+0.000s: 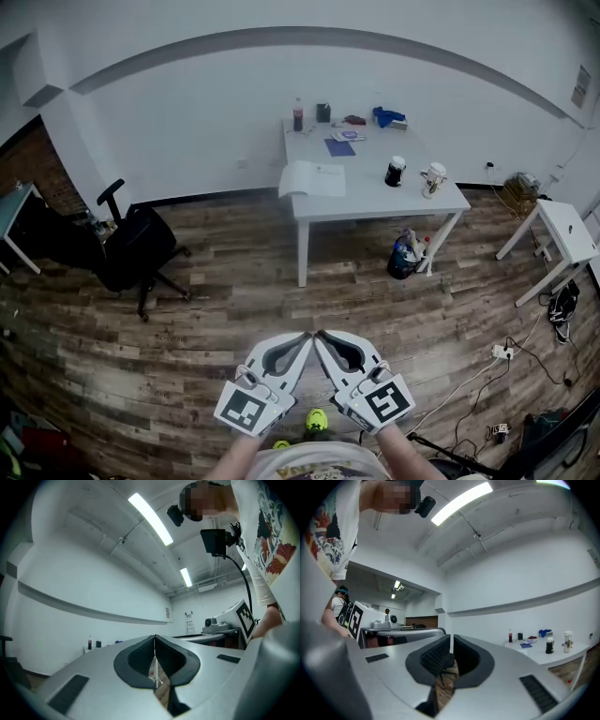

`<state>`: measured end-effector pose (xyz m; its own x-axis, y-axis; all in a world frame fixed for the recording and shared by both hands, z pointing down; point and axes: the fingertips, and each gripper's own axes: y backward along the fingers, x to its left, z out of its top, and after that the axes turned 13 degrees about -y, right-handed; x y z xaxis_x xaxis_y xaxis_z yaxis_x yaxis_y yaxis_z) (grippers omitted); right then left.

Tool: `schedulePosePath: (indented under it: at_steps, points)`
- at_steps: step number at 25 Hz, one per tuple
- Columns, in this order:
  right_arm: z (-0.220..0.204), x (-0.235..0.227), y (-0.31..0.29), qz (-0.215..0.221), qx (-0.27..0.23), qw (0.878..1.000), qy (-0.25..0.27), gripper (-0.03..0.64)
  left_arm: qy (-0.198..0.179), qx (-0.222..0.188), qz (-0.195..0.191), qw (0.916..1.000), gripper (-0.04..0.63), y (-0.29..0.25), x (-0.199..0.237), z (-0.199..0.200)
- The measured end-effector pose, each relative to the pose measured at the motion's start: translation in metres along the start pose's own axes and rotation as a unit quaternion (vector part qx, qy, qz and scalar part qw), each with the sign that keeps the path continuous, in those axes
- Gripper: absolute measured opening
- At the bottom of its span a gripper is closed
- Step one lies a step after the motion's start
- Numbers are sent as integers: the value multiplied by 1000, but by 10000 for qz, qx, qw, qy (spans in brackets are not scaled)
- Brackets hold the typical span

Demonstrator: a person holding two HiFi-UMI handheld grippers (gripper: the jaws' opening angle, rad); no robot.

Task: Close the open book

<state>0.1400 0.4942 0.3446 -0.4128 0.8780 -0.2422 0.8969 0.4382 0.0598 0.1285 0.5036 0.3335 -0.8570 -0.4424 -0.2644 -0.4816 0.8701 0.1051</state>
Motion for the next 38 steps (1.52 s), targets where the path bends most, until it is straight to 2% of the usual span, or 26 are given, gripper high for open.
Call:
schedulePosePath:
  at_steps: [12, 22, 28, 38]
  points:
    - [5, -83, -15, 191, 119, 9997, 62, 31, -53, -27, 150, 9999, 12, -77, 6, -22]
    - [18, -119, -37, 306, 19, 9995, 32, 31, -93, -23, 248, 9996, 12, -115, 30, -25]
    - [10, -140, -73, 295, 192, 9994, -34, 31, 18, 28, 262, 9997, 12, -131, 65, -47]
    - [28, -198, -161, 97, 269, 9996, 32, 31, 66, 79, -7, 9999, 12, -186, 152, -77]
